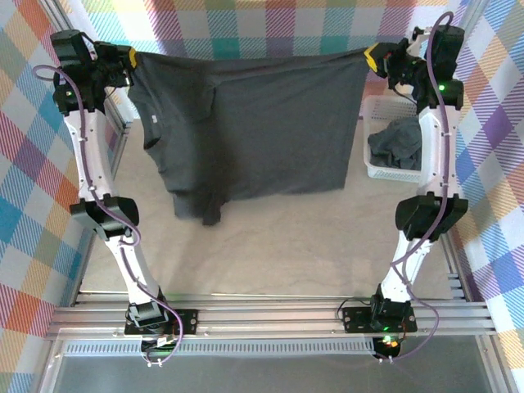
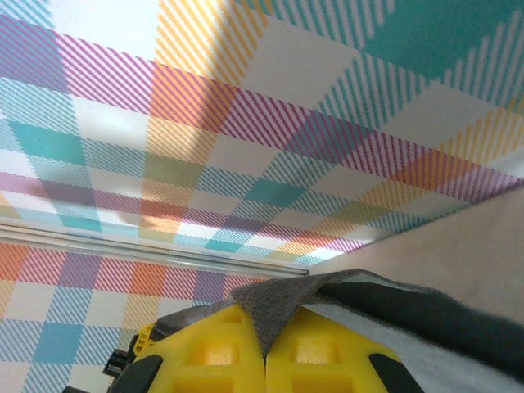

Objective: Fold and stack the t-shirts

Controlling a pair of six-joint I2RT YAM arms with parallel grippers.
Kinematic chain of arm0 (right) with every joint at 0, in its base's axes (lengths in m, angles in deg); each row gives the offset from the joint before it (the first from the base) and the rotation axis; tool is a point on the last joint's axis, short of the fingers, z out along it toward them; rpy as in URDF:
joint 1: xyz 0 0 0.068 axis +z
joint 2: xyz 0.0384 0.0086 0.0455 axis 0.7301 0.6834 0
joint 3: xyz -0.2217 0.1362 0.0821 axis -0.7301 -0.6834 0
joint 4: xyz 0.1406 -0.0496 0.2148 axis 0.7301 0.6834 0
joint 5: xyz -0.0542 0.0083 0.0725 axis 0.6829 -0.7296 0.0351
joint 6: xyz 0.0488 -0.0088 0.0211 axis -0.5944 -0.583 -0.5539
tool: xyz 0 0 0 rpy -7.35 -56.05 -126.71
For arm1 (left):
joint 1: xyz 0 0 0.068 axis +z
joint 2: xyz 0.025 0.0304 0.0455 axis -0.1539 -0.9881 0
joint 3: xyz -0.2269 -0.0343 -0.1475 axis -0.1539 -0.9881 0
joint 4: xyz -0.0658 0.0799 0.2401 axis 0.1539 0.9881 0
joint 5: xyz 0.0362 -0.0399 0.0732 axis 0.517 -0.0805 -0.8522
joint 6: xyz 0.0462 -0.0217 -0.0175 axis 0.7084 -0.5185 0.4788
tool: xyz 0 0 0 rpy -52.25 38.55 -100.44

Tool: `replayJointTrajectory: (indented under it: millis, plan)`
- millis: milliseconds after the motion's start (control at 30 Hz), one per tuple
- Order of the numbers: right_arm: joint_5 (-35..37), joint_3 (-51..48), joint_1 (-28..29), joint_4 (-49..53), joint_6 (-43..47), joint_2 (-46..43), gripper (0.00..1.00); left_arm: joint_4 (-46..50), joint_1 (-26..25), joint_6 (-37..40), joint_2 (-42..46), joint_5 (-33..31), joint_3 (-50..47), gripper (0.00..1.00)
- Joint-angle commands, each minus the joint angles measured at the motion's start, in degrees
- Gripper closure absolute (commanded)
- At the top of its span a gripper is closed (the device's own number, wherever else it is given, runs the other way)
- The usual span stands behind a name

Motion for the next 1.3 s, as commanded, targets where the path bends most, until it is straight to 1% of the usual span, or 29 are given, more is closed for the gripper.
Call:
replayJointTrajectory:
  millis: [0,100,167,200,267,300,333,400,433,500,567,600,633,667,700,767,833,967,1067,1167,1267]
  plan:
    - [0.2,9.5,-0.7,3.9,0.3,-0.6,1.0,-2.6,1.2,-1.5,3.4,1.9,6.0,1.0]
    - [3.6,7.2,-0.7,8.2,3.7,-3.8,1.0,3.8,1.1,3.0,7.8,0.8,5.4,1.0]
    - [6.2,0.9,-0.7,9.9,6.7,-7.8,1.0,9.7,0.8,7.8,12.4,-0.8,2.4,1.0]
    - [7.6,-4.0,-0.9,9.6,8.1,-10.7,1.0,12.0,0.1,10.7,16.1,-2.1,-2.0,1.0]
    - [9.7,-15.0,-0.9,8.1,10.0,-16.5,1.0,12.7,-2.2,14.2,25.4,-5.1,-17.0,1.0]
    - [10.9,-21.0,-0.9,7.5,10.7,-19.7,1.0,11.2,-3.8,14.4,31.3,-7.6,-27.6,1.0]
    - [11.9,-27.0,-0.9,7.1,11.4,-23.0,1.0,8.7,-5.3,13.4,37.2,-9.6,-39.0,1.0]
    - [15.4,-38.3,-0.9,8.3,12.6,-28.1,1.0,5.8,-6.6,10.8,46.2,-12.1,-57.6,1.0]
    - [17.9,-44.9,-0.9,8.8,13.0,-30.9,1.0,6.3,-6.7,9.7,49.9,-12.9,-65.5,1.0]
    - [22.4,-57.7,-0.9,7.6,14.5,-35.2,1.0,5.8,-7.1,11.0,54.4,-14.6,-77.5,1.0]
    - [23.7,-70.1,-0.9,4.5,15.5,-37.5,1.0,6.1,-7.1,13.8,55.3,-14.9,-87.4,0.82]
    - [23.6,-74.9,-0.9,3.7,16.2,-37.5,0.83,5.1,-7.1,16.0,55.0,-14.6,-92.0,0.76]
    - [23.4,-78.5,-0.9,2.9,16.8,-37.1,0.73,5.0,-7.1,18.0,54.3,-14.7,-94.8,0.67]
    - [22.8,-81.8,-0.8,2.0,17.3,-36.6,0.65,5.9,-7.2,20.1,53.6,-15.7,-97.2,0.59]
    - [22.7,-84.1,-0.9,2.0,17.4,-36.3,0.59,7.2,-7.3,22.2,52.9,-17.1,-98.7,0.54]
    - [23.1,-86.2,-0.5,3.4,18.3,-36.4,0.55,8.9,-7.6,25.4,52.5,-19.0,-100.7,0.51]
    - [24.7,-86.7,0.5,5.5,19.2,-37.5,0.53,10.0,-8.3,26.6,53.0,-19.7,-102.1,0.5]
    - [26.9,-85.9,5.1,7.6,20.7,-39.0,0.54,10.5,-10.7,27.4,53.2,-21.7,-103.1,0.5]
    - [27.9,-84.9,10.0,6.0,21.1,-37.7,0.56,6.5,-10.9,26.0,50.6,-20.0,-103.5,0.53]
    - [25.2,-83.5,11.8,1.8,20.7,-32.8,0.62,-1.2,-11.3,25.5,44.4,-17.3,-101.0,0.57]
    - [25.3,-80.3,11.9,0.0,21.3,-26.7,0.69,-4.1,-11.3,25.3,35.1,-15.5,-96.1,0.63]
